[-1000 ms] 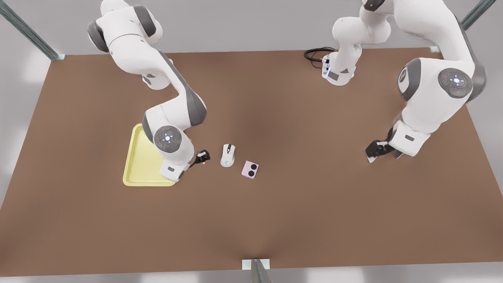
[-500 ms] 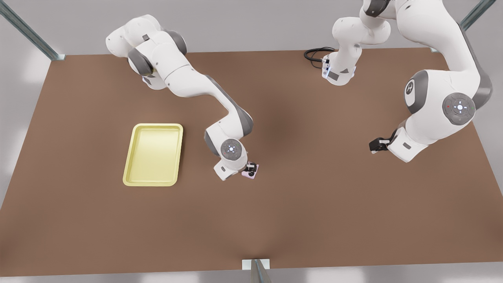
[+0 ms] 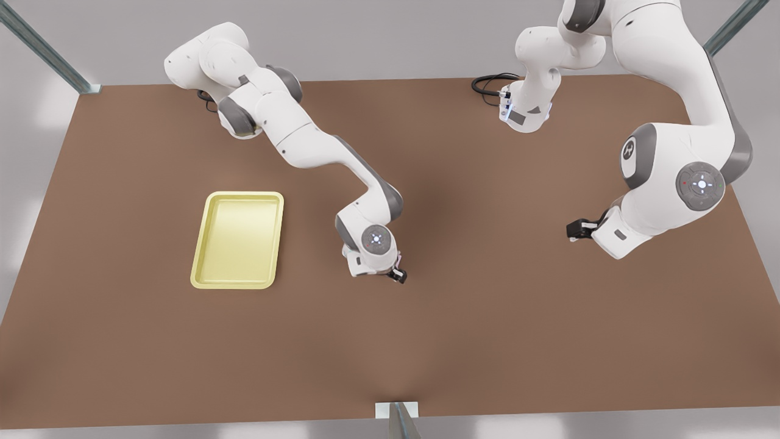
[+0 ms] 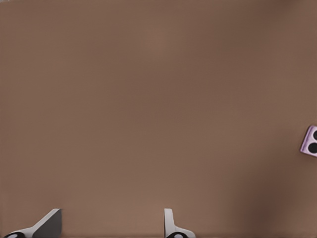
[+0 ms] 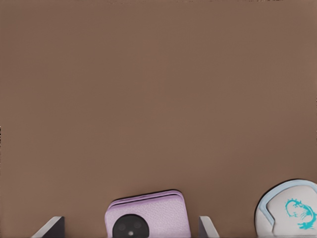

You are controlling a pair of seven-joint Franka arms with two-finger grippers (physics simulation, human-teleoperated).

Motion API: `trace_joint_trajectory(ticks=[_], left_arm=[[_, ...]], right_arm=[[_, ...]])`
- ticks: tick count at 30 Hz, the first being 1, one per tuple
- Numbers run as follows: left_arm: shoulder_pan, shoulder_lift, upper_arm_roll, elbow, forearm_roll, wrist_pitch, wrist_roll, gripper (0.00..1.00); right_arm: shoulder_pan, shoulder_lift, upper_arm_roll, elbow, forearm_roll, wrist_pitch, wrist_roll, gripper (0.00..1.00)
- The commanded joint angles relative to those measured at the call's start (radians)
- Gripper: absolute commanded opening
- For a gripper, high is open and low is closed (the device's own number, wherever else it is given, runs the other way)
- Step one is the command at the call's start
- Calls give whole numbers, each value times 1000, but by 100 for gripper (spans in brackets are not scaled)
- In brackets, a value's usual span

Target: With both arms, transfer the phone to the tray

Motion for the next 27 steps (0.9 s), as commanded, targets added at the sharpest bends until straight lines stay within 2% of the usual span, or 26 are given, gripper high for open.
trace_joint_trajectory(ticks=[1, 10, 17, 19, 27], left_arm=[[0, -1, 0, 0, 1, 9, 62, 100], [0, -1, 2, 0, 1, 8, 61, 100], [0, 16, 0, 0, 1, 9, 61, 100], [0, 19, 0, 0, 1, 9, 61, 100], [0, 25, 0, 0, 1, 17, 61, 100]], right_arm=[[0, -2, 0, 0, -17, 10, 281, 100], [23, -11, 28, -32, -46, 39, 7, 100], [20, -14, 29, -63, -47, 68, -75, 100], [23, -22, 63, -146, -50, 211, -105, 100], [19, -63, 66, -202, -55, 205, -182, 100]])
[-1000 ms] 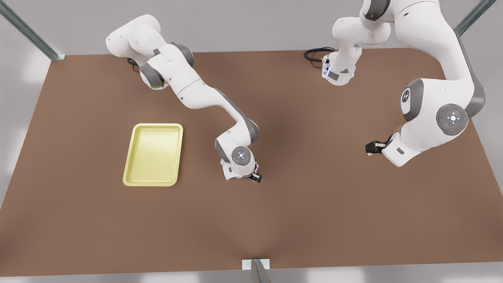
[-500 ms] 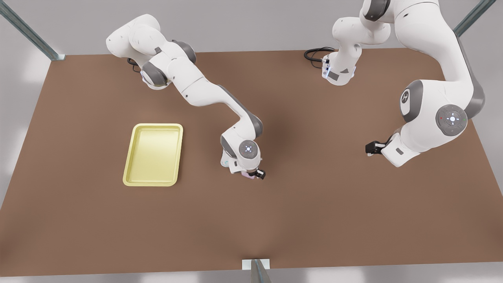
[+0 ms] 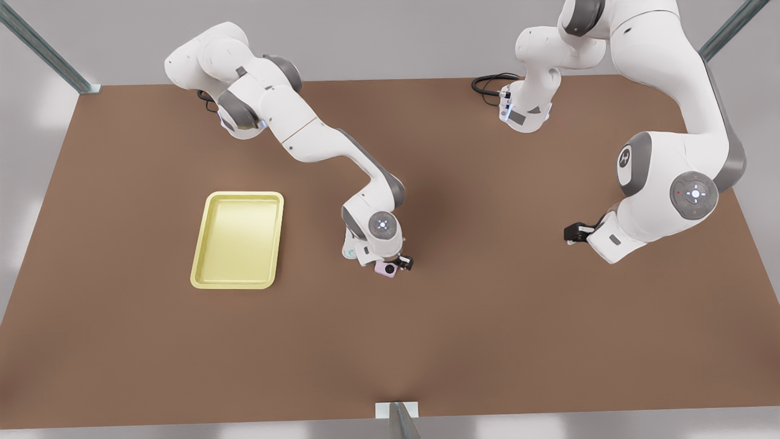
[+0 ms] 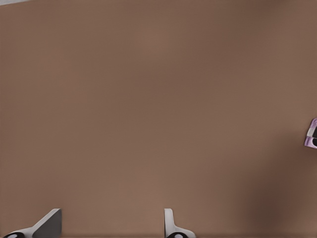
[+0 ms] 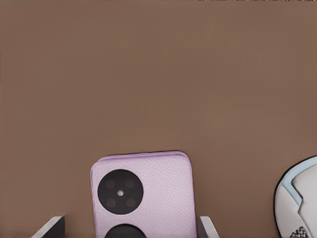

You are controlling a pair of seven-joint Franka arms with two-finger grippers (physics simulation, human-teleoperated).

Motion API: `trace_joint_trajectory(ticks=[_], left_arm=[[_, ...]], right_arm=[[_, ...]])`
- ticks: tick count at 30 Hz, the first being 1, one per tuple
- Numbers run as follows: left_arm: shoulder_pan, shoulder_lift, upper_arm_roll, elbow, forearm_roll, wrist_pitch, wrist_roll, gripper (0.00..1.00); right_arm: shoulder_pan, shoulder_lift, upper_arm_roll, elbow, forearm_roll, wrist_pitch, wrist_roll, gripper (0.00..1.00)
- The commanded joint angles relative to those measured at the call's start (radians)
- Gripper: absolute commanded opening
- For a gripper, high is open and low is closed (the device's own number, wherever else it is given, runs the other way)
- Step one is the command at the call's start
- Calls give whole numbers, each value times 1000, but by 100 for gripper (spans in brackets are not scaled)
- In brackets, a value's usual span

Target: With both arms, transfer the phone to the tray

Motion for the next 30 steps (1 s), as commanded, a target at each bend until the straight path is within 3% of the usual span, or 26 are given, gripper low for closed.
trace_joint_trajectory(ticks=[1, 10, 15, 16, 22, 27, 30], left_arm=[[0, 0, 0, 0, 1, 4, 13, 100], [0, 11, 0, 0, 1, 5, 15, 100], [0, 11, 0, 0, 2, 5, 13, 100], [0, 11, 0, 0, 2, 4, 13, 100], [0, 12, 1, -1, 2, 4, 13, 100], [-1, 11, 0, 2, 1, 4, 1, 100], [-1, 9, 0, 2, 1, 4, -4, 100]], right_arm=[[0, 3, 0, -1, -2, 37, -114, 100], [-22, 17, 0, -1, 3, 39, -102, 100], [-22, 17, 2, 1, 12, 28, -102, 85], [-23, 15, 2, 1, 12, 30, -105, 78], [-28, -17, 2, -4, 10, 23, -114, 77], [-88, -232, 2, -243, 9, 16, -228, 77], [-212, -423, 3, -516, -2, 46, -406, 77]])
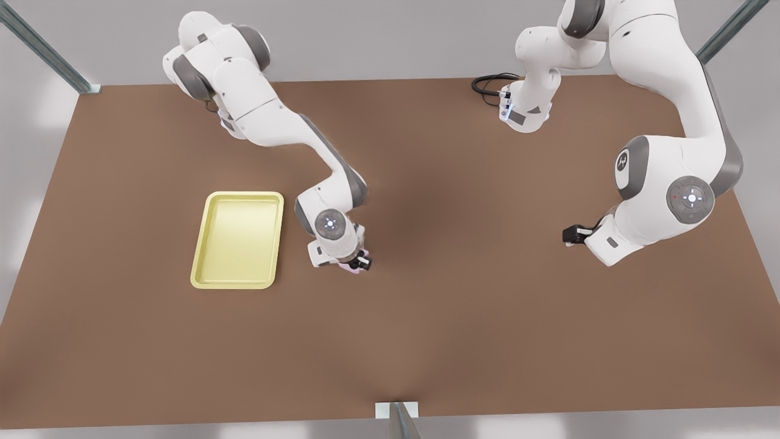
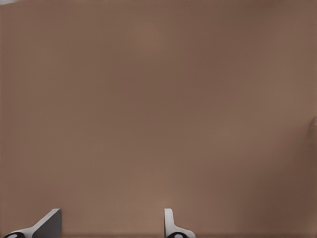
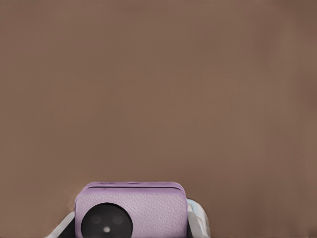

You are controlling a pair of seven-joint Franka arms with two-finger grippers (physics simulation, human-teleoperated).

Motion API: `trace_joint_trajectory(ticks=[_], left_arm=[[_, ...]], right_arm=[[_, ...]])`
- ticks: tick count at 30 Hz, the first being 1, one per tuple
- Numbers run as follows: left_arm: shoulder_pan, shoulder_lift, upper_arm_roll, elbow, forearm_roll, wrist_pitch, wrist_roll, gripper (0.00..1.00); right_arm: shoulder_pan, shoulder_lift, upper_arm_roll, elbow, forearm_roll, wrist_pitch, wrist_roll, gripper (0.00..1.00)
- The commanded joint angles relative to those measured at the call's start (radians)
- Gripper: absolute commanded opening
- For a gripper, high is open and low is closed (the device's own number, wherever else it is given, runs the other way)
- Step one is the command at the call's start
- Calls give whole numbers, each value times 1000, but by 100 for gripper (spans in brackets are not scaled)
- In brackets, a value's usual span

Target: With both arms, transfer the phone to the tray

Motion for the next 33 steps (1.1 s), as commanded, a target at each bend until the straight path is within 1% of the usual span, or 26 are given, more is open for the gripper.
trace_joint_trajectory(ticks=[1, 3, 6, 8, 10, 11, 12, 15, 16, 18, 20, 22, 23, 24, 25, 27, 28, 33], left_arm=[[-2, -1, 0, 1, 0, 0, -13, 100], [-2, -1, 0, 1, 0, 0, -13, 100], [-6, -1, -5, 2, 3, 0, -15, 100], [-11, -4, -6, 4, 13, 0, -15, 100], [-11, -3, -6, 4, 13, 0, -16, 100], [-11, -4, -6, 4, 13, -2, -16, 100], [-11, -6, -6, 4, 14, -2, -16, 100], [-12, -10, -8, 4, 14, -2, -16, 100], [-12, -10, -8, 4, 14, -2, -16, 100], [-11, -12, -8, 5, 14, -2, -16, 100], [-11, -15, -8, 5, 14, 0, -16, 100], [-11, -13, -6, 19, 14, 0, -21, 100], [-11, -10, -6, 19, 14, 1, -31, 100], [-11, -10, -5, 21, 16, 7, -103, 100], [-11, -7, -2, 34, 14, 9, -188, 100], [-9, -10, 0, 48, 14, 13, -249, 100], [-9, -10, 0, 50, 14, 13, -243, 100], [-9, -9, 0, 50, 11, 13, -237, 100]], right_arm=[[-91, -114, 1, -158, -9, 21, -381, 77], [-222, -206, 1, -357, -9, 119, -595, 77], [-392, -285, -3, -515, -7, 129, -865, 77], [-415, -377, -9, -639, -7, 130, -925, 77], [-473, -412, -9, -728, -7, 162, -994, 77], [-475, -403, -9, -738, -7, 181, -994, 93], [-478, -400, -10, -736, -7, 181, -1010, 100], [-493, -394, -15, -725, -7, 176, -1022, 100], [-492, -397, -15, -702, -7, 156, -1022, 100], [-493, -421, -16, -603, -6, 26, -1021, 100], [-498, -429, -30, -307, -15, -316, -1024, 100], [-496, -461, -45, -135, -19, -457, -1036, 100], [-496, -473, -62, -37, -19, -552, -1105, 100], [-496, -475, -87, 49, -21, -623, -1206, 100], [-496, -475, -95, 120, -21, -704, -1208, 100], [-496, -493, -95, 141, -39, -729, -1200, 100], [-496, -501, -98, 140, -27, -793, -1168, 100], [-496, -510, -99, 131, -39, -799, -1165, 100]])
